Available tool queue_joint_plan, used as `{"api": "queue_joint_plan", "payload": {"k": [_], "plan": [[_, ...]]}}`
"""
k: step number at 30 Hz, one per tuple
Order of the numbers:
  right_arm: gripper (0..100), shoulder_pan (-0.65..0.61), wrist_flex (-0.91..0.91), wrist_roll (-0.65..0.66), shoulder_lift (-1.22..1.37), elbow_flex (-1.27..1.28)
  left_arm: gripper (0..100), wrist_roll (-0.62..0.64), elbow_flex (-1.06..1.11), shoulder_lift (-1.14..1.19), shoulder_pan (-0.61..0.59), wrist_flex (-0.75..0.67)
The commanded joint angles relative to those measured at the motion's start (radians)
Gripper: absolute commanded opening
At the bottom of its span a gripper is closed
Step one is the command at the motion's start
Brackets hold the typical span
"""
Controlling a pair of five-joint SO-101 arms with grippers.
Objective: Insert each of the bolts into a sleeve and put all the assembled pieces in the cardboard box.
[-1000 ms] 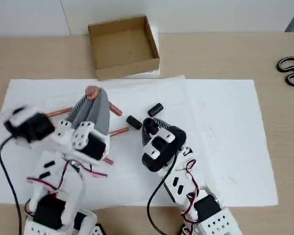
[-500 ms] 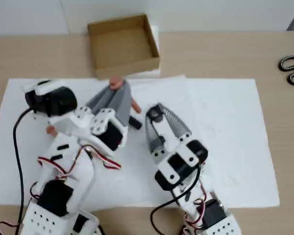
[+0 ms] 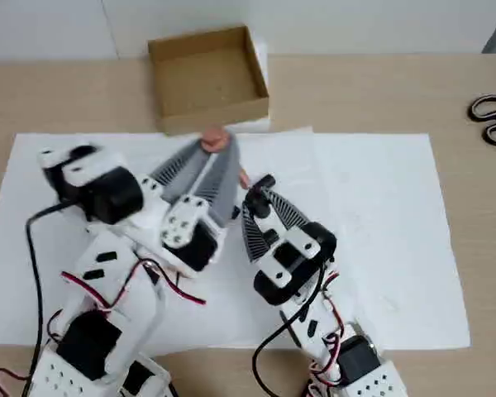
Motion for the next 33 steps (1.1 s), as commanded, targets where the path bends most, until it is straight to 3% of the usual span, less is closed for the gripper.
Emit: {"api": "queue_joint_plan", "payload": {"k": [1,7,24,29,33], "plan": [[0.5,-0.001,-0.035,-0.025,-0.019,0.005,1,-0.011,0.054,-0.003,0.021,-0.087],[0.5,-0.007,-0.059,-0.031,-0.019,0.002,1,-0.109,0.094,-0.003,0.025,-0.137],[0.5,-0.007,-0.125,-0.029,-0.019,-0.021,1,-0.109,0.280,-0.003,0.029,-0.166],[0.5,-0.001,-0.119,-0.025,-0.019,-0.040,1,-0.204,0.328,-0.003,0.029,-0.158],[0.5,-0.004,-0.119,-0.025,-0.019,-0.005,12,-0.250,0.283,-0.005,0.026,-0.040]]}}
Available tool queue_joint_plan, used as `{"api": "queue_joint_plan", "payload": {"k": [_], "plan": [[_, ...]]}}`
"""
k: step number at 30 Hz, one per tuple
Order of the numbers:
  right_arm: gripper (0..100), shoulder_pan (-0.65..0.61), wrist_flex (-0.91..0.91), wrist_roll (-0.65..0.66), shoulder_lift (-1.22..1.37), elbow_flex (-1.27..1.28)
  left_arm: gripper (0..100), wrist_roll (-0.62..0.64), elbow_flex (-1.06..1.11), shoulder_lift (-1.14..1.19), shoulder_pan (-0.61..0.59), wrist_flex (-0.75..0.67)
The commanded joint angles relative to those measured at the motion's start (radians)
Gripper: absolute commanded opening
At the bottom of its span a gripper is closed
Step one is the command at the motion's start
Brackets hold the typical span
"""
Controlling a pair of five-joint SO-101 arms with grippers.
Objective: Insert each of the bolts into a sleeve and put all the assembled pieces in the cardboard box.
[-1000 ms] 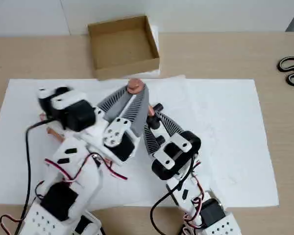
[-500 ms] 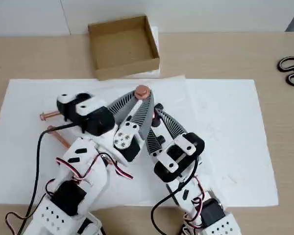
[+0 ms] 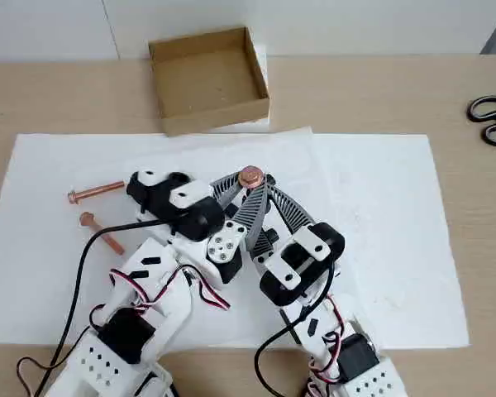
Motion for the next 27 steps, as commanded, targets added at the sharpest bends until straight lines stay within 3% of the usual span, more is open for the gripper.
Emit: {"api": "queue_joint_plan", "payload": {"k": [1,6,13,17,21,24,27], "plan": [[0.5,-0.002,-0.036,-0.002,-0.021,0.002,17,-0.032,-0.058,0.002,-0.008,0.127],[0.5,-0.001,-0.036,-0.002,-0.021,0.003,37,-0.034,-0.140,0.002,-0.012,0.319],[0.5,0.002,-0.035,-0.002,-0.021,0.005,38,-0.077,-0.248,0.002,-0.155,0.287],[0.5,0.008,-0.015,-0.002,-0.021,0.009,38,-0.075,-0.344,0.008,-0.316,0.245],[0.5,0.056,0.137,-0.006,-0.021,0.009,37,-0.074,-0.305,0.003,-0.509,0.235],[0.5,0.090,0.222,-0.008,-0.021,0.006,27,-0.069,-0.197,0.002,-0.582,0.235],[0.5,0.124,0.229,-0.009,-0.021,0.006,8,-0.068,-0.130,0.002,-0.582,0.232]]}}
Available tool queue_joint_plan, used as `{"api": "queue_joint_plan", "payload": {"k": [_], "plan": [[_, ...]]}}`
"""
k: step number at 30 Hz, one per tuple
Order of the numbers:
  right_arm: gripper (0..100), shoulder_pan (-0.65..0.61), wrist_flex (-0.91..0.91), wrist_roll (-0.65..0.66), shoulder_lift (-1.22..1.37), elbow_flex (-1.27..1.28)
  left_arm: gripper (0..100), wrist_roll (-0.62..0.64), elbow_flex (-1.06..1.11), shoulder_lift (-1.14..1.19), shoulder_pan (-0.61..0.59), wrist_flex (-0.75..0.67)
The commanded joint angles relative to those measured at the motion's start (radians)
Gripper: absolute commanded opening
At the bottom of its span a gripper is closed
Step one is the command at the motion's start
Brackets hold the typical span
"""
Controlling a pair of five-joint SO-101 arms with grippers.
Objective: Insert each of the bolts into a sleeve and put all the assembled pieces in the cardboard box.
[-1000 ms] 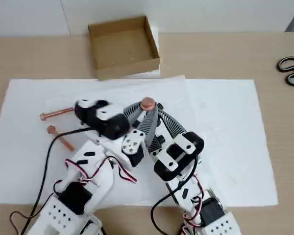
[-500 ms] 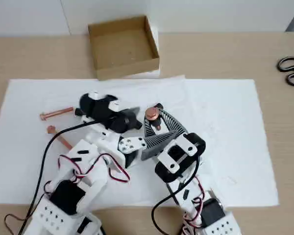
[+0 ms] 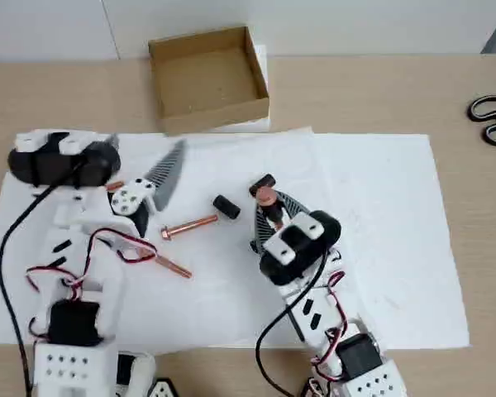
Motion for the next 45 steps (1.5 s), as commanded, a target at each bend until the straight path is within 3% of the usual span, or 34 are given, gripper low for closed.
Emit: {"api": "queue_joint_plan", "payload": {"k": [1,7,13,23,33,37,42,45], "plan": [[0.5,0.048,0.008,-0.012,-0.019,0.002,2,0.002,0.047,-0.005,-0.009,-0.028],[0.4,0.205,0.019,-0.006,-0.005,-0.077,1,0.002,0.085,-0.005,0.032,-0.028],[0.4,0.234,0.021,0.031,0.162,-0.245,1,0.005,0.090,-0.005,0.080,-0.029],[0.4,0.228,0.019,0.028,1.145,-0.937,1,0.164,0.087,-0.005,0.075,-0.031],[0.4,0.226,0.022,0.032,1.943,-1.677,1,0.167,0.090,-0.005,0.080,-0.029],[0.4,0.196,0.134,0.037,2.176,-1.973,1,0.167,0.090,-0.005,0.080,-0.029],[0.4,0.101,0.237,0.238,2.422,-2.272,1,0.167,0.090,-0.005,0.080,-0.029],[0.4,0.065,0.193,0.330,2.568,-2.437,1,0.167,0.090,-0.005,0.080,-0.031]]}}
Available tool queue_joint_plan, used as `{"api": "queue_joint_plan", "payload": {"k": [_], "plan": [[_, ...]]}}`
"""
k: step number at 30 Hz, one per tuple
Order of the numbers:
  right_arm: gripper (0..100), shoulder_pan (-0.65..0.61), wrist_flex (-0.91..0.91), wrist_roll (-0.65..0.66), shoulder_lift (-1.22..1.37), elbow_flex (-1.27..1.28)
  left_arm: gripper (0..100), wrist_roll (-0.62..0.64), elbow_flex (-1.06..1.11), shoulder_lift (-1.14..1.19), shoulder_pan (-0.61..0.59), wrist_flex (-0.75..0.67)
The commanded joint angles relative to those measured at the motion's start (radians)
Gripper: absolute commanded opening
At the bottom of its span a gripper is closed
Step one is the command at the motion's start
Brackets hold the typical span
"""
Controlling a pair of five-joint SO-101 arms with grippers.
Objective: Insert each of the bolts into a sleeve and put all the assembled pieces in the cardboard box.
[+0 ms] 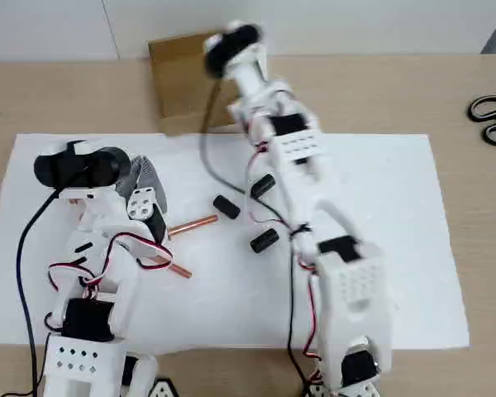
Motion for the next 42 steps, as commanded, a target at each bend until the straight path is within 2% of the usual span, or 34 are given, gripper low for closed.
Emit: {"api": "queue_joint_plan", "payload": {"k": [1,8,12,17,26,38,42], "plan": [[0.4,-0.028,-0.042,0.080,0.120,-0.281,1,0.006,-0.005,-0.005,0.008,-0.025],[0.4,-0.008,-0.042,0.080,0.358,-0.729,1,0.006,-0.005,-0.005,0.008,-0.025],[0.4,-0.001,-0.064,0.084,0.449,-0.862,1,0.006,-0.005,-0.005,0.008,-0.025],[0.4,-0.001,-0.205,0.098,0.538,-0.881,1,0.006,-0.005,-0.005,0.008,-0.025],[0.4,-0.018,-0.377,0.241,0.665,-0.881,1,0.006,-0.005,-0.005,0.009,-0.025],[0.7,-0.047,-0.403,0.373,0.742,-0.885,1,0.006,-0.005,-0.005,0.009,-0.025],[2.0,-0.045,-0.433,0.381,0.742,-0.884,1,0.006,-0.005,-0.005,0.009,-0.025]]}}
